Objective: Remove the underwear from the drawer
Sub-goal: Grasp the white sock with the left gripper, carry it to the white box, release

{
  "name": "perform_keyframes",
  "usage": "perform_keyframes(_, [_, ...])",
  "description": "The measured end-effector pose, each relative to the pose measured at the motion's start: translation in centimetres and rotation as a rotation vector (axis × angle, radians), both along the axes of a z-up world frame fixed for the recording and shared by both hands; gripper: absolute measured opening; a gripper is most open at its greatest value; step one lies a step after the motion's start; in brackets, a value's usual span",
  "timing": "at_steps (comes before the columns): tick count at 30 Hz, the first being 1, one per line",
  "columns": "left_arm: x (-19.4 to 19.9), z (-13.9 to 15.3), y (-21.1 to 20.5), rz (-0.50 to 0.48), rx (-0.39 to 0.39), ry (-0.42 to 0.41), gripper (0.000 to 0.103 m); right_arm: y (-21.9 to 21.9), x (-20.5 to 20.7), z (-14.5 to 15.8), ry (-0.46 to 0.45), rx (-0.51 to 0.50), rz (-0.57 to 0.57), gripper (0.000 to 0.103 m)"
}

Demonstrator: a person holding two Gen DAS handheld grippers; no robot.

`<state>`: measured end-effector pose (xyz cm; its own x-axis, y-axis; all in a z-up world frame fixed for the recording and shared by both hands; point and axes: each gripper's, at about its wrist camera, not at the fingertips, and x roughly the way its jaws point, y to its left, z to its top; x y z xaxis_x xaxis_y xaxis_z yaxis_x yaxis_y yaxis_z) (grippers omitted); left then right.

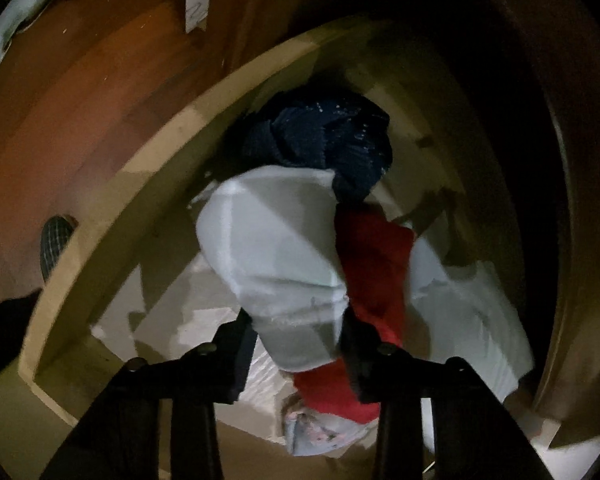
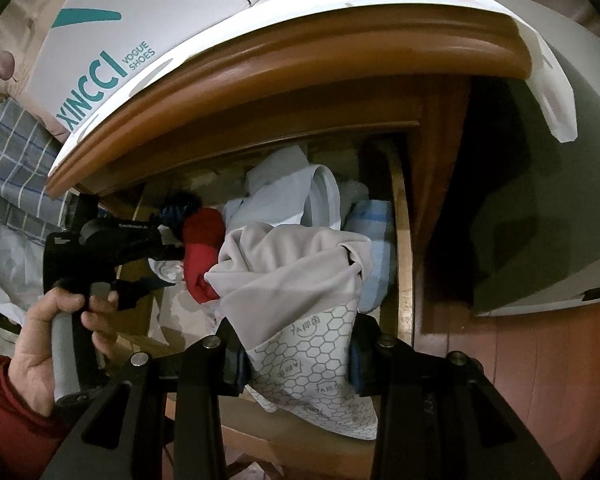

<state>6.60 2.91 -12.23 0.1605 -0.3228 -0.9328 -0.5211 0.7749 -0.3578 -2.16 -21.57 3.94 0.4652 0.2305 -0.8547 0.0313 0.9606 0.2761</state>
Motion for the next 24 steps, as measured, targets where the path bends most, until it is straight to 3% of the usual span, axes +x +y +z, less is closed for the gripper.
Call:
perform_keyframes(10, [-1.3,4.3,-1.4,-0.278,0.130,-0.155,0.036,0.2,0.0,-0.1,-0.002,-0.016,-0.002,0.034])
perform_keyframes(16, [-4.5,7.4,-3.3,-0.489,0.241,-0.257,0.036,0.4,-0.1,-0.1,-0.010,-0.037,-0.004,0.034])
perform_keyframes(24, [-8.7,12.4,-4.0,-0.678,0.370,-0.408,0.036,0.5,-0.3,-0.1,-0.028,-0.048,-0.011,0.034])
